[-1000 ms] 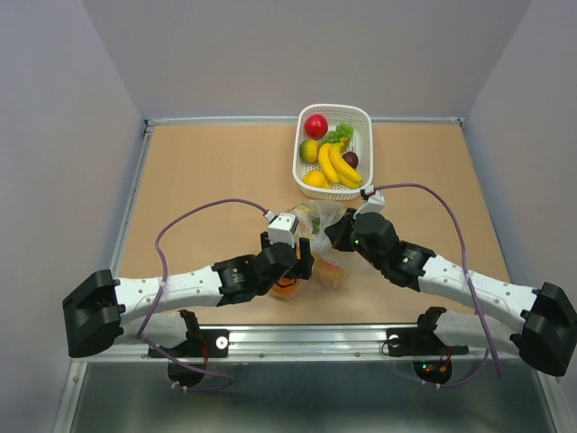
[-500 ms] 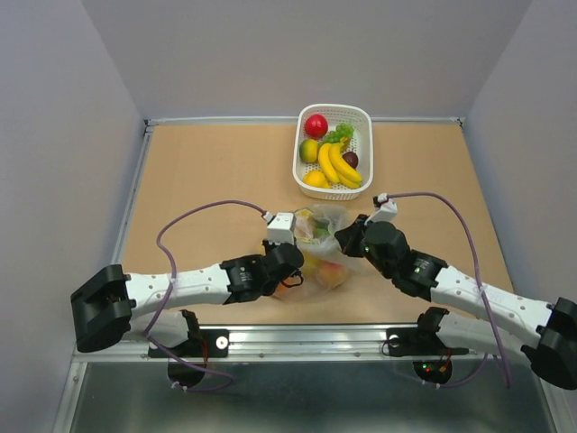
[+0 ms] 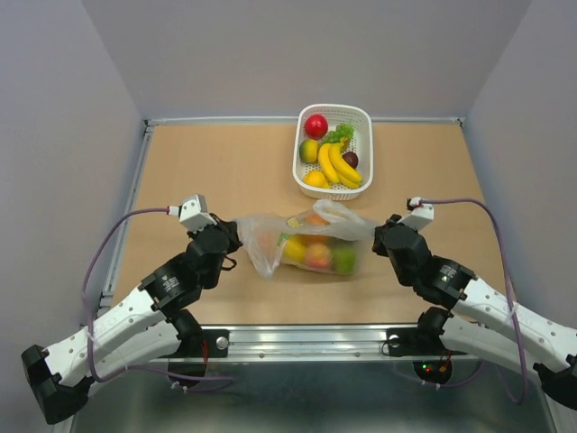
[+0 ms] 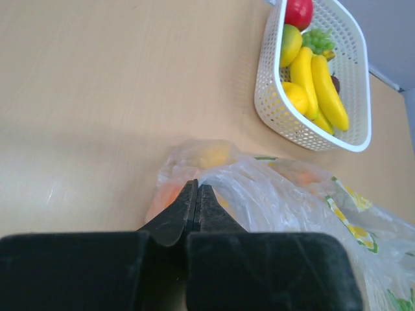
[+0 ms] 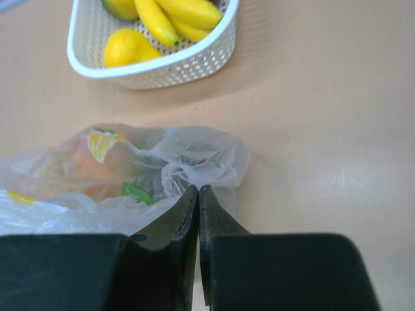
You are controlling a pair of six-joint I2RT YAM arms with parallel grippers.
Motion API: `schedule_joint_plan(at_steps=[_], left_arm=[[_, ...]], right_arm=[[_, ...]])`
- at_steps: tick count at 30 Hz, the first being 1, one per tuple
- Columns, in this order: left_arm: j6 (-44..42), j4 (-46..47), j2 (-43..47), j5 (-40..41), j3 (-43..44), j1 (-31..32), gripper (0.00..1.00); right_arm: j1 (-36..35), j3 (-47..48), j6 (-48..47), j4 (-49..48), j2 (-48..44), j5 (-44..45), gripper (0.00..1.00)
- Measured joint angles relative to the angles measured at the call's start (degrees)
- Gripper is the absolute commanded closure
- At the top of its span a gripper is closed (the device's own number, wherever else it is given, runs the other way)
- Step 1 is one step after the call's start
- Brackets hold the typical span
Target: Untie the knot of the plastic bag and take out the fruit
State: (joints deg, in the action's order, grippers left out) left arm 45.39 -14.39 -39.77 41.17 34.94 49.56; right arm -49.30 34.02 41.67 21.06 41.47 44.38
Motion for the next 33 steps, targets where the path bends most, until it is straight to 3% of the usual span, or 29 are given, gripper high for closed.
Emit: schedule_joint_plan(at_steps=[2,3,6,7,9,10,13,15,17,22,27,30,31,33], left_arm=[[-1.51,0.07,1.01,-0.48,0.04,-0.07,1.00],[-2.62,0.11,0.72,-1.29,0.09,-0.17,1.00],[-4.26,-0.04,-1.18,-3.28,0.48,-0.24,0.97],[-4.83,-0.07,-1.68,-4.00,0.81,-0.22,0.83],[-5.97,-0.50,-3.30,-5.77,1.40,-0.22,0.65],[-6.64,-1.20,-3.39,-6.75,1.75,-0.22,0.47],[-8.09,-3.69,-2.56,-9.01,3.82,-0.22,0.26],[-9.51,-5.18,-1.53,-10.56,6.47,-0.24,0.16],[-10.71,-6.82,-0.46,-12.02,9.62,-0.22,0.14],[-14.88,-9.29,-0.92,-15.82,16.24,-0.20,0.13],[-16.92,-11.50,-3.89,-18.58,16.94,2.38,0.12],[-16.87,-12.15,-7.04,-17.53,16.94,7.93,0.12],[-16.87,-12.28,-7.98,-17.16,16.92,9.22,0.12],[-16.85,-12.44,-10.56,-16.04,16.92,12.59,0.12]], right_arm=[[0.11,2.03,-2.47,1.27,2.27,-2.32,0.80],[0.13,3.02,-4.00,1.55,3.58,-3.82,0.65],[0.15,5.03,-7.10,2.62,5.73,-8.68,0.36],[0.15,5.75,-8.83,3.06,5.81,-11.56,0.24],[0.15,7.06,-10.88,3.89,5.60,-15.30,0.10],[0.15,8.26,-12.24,4.83,5.51,-17.90,0.07],[0.17,12.85,-15.74,6.93,5.40,-23.41,0.03],[0.15,16.59,-18.03,7.69,5.70,-26.80,0.03],[0.17,20.31,-20.24,8.59,7.54,-29.49,0.03],[0.15,25.51,-25.42,8.85,15.28,-34.88,0.03],[0.15,26.27,-29.51,10.27,24.02,-37.40,0.04],[0.11,26.27,-31.52,11.15,27.17,-37.83,0.21],[0.11,26.27,-31.89,11.26,27.69,-37.81,0.47],[0.11,26.25,-32.81,11.67,28.57,-37.77,0.79]])
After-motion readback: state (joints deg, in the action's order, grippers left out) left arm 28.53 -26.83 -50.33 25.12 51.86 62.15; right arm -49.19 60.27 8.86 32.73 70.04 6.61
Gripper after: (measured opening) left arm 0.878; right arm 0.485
